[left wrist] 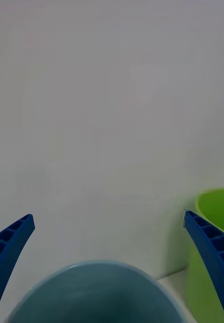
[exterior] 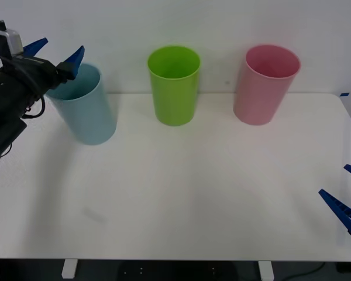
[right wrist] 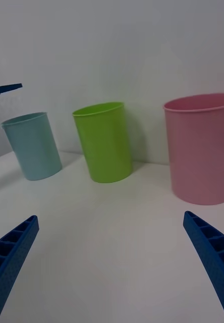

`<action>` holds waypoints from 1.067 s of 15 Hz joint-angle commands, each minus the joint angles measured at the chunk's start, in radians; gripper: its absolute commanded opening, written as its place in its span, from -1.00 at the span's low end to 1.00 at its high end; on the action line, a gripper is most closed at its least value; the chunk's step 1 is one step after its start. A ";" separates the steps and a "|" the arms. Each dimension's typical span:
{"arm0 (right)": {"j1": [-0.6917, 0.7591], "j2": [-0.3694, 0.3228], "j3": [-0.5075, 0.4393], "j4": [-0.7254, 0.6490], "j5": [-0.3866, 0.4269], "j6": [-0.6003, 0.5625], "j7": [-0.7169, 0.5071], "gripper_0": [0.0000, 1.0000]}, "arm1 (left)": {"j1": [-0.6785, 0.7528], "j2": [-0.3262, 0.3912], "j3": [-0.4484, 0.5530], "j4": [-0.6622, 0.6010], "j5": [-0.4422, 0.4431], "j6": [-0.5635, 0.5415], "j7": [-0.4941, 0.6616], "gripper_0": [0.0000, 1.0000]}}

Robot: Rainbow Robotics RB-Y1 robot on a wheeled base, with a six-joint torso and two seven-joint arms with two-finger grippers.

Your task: Grasp the object on the table and drop it into the matching bin: aluminum can to the light blue bin, PET bottle to the pink bin.

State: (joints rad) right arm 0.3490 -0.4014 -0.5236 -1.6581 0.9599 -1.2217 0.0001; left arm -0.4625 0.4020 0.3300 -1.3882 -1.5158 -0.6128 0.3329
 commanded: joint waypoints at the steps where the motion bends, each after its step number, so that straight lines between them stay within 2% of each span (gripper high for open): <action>1: 0.000 0.000 0.000 0.000 0.000 0.000 0.000 1.00 | 0.048 0.040 -0.015 -0.015 0.114 -0.028 -0.015 1.00; 7: 0.000 0.000 0.000 0.000 0.000 0.000 0.000 1.00 | 0.214 0.107 -0.012 -0.115 0.332 -0.148 -0.034 1.00; 14: 0.000 0.000 0.000 0.000 0.000 0.000 0.000 1.00 | 0.452 0.126 0.096 -0.212 0.424 -0.375 -0.080 1.00; 16: 0.000 0.000 0.000 0.000 0.000 0.000 0.000 1.00 | 0.518 0.126 0.138 -0.224 0.440 -0.443 -0.141 1.00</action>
State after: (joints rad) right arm 0.3491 -0.4014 -0.5236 -1.6581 0.9599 -1.2217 0.0000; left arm 0.0336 0.5277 0.4552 -1.6097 -1.0816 -1.0324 0.2136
